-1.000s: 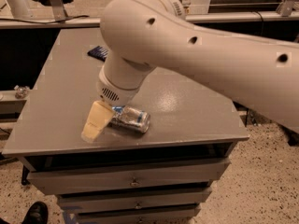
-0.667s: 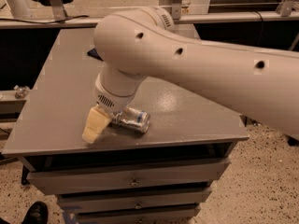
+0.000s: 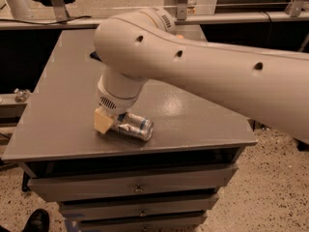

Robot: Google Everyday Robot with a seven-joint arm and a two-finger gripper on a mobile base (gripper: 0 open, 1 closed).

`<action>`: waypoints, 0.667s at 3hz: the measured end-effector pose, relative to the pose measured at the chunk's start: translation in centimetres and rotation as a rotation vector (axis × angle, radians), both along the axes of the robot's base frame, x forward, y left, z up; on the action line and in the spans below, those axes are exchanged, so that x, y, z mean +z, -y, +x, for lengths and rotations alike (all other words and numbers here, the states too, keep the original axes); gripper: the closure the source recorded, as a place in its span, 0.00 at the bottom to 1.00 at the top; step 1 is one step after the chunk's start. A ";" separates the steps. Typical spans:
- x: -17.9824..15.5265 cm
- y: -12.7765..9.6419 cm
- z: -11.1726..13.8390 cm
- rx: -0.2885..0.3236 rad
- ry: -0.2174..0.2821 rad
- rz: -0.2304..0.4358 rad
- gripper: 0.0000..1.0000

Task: Pick redbull can

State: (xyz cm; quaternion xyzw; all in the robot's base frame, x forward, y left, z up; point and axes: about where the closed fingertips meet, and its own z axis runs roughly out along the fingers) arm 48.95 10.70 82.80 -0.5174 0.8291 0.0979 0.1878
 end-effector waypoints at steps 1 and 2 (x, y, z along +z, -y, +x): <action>2.2 1.1 1.7 -0.036 0.021 0.018 0.86; 6.3 2.7 4.9 -0.076 0.073 0.070 1.00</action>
Offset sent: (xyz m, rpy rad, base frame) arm 0.0973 -0.0461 0.1217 0.1531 -0.1466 -0.1270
